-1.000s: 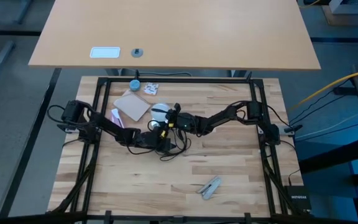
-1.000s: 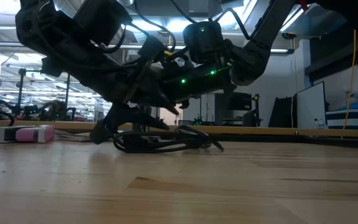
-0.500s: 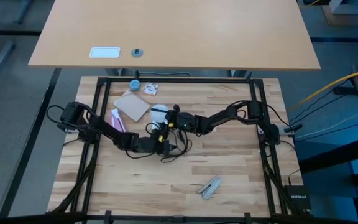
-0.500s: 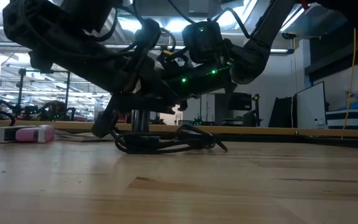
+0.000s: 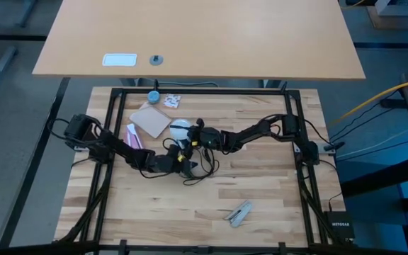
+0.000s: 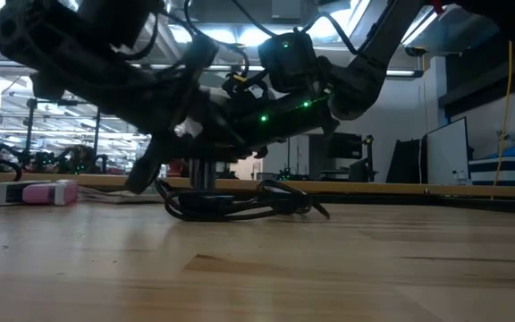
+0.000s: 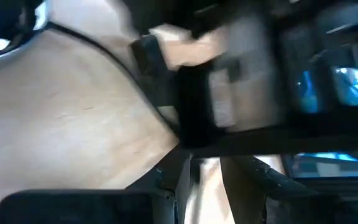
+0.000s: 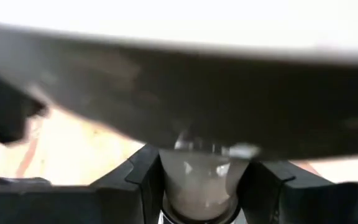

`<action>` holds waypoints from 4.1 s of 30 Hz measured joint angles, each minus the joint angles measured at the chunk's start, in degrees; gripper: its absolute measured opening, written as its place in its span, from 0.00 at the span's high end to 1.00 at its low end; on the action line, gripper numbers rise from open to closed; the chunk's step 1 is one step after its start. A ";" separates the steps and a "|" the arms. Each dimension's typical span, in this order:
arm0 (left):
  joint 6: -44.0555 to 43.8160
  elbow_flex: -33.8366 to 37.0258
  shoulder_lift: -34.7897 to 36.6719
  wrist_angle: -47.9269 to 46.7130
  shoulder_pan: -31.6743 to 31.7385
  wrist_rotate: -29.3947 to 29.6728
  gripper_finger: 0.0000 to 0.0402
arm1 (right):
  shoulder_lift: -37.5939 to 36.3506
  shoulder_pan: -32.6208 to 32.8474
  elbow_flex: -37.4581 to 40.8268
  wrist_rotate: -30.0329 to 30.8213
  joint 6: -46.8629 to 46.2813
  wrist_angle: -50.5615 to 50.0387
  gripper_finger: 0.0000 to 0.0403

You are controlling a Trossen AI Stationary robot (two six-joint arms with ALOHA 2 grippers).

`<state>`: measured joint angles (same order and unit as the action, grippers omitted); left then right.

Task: Screw lightbulb
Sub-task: Remove the lightbulb from the lamp

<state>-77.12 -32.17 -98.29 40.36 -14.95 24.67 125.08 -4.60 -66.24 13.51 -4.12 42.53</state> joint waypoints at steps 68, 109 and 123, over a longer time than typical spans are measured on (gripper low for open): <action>-13.09 -15.16 -11.12 -10.73 6.93 1.82 0.52 | 0.11 -0.20 -2.10 16.86 -0.15 -0.84 0.59; -11.08 -19.95 -10.83 -0.52 4.83 -2.08 0.52 | 0.02 0.31 -2.14 19.47 4.65 -3.07 0.59; -12.99 -20.04 -10.79 -6.75 6.85 -6.94 0.52 | 0.07 0.20 -2.14 18.26 7.78 -3.18 0.59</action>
<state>-90.11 -52.21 -109.08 33.61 -8.09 17.74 125.14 -4.40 -68.38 31.77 3.66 39.35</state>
